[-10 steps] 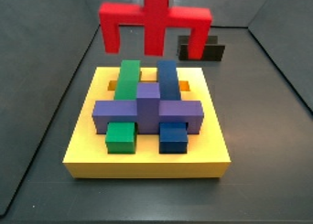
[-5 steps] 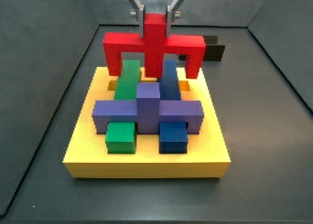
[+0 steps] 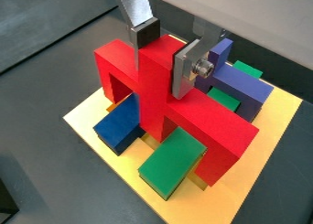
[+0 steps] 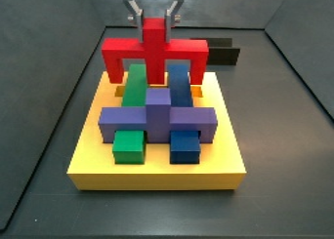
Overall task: Pick up the red object. Move up. Place the red object on the fixture. Regrasp the red object. Move to above the board. Insert the red object.
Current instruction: Insert the red object.
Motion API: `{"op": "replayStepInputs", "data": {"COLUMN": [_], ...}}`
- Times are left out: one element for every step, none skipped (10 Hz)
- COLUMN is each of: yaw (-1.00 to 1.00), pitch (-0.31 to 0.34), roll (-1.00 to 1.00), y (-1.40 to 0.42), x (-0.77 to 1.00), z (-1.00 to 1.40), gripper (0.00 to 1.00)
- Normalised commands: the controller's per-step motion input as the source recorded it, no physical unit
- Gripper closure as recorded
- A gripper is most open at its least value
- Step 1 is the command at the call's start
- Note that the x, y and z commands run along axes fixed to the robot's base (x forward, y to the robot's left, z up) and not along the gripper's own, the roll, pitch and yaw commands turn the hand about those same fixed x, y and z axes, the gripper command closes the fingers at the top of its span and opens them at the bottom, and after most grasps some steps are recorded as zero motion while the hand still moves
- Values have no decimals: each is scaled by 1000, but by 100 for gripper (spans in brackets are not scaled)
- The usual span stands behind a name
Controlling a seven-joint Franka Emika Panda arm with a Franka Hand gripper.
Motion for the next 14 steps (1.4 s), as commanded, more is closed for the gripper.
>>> {"op": "replayStepInputs", "data": {"yaw": [0, 0, 0, -11, -63, -37, -20, 0, 0, 0, 0, 0, 0, -11], "pitch": [-17, 0, 0, 31, 51, 50, 37, 0, 0, 0, 0, 0, -13, -43], "roll": [-26, -13, 0, 0, 0, 0, 0, 0, 0, 0, 0, 0, 0, 0], "y": [0, 0, 0, 0, 0, 0, 0, 0, 0, 0, 0, 0, 0, 0], "x": [126, 163, 180, 189, 0, 0, 0, 0, 0, 0, 0, 0, 0, 0], "z": [-154, -120, -77, 0, 71, 126, 89, -26, -83, -86, -89, -106, -174, -286], "gripper": [100, 100, 100, 100, 100, 100, 100, 100, 100, 100, 100, 100, 100, 100]}}
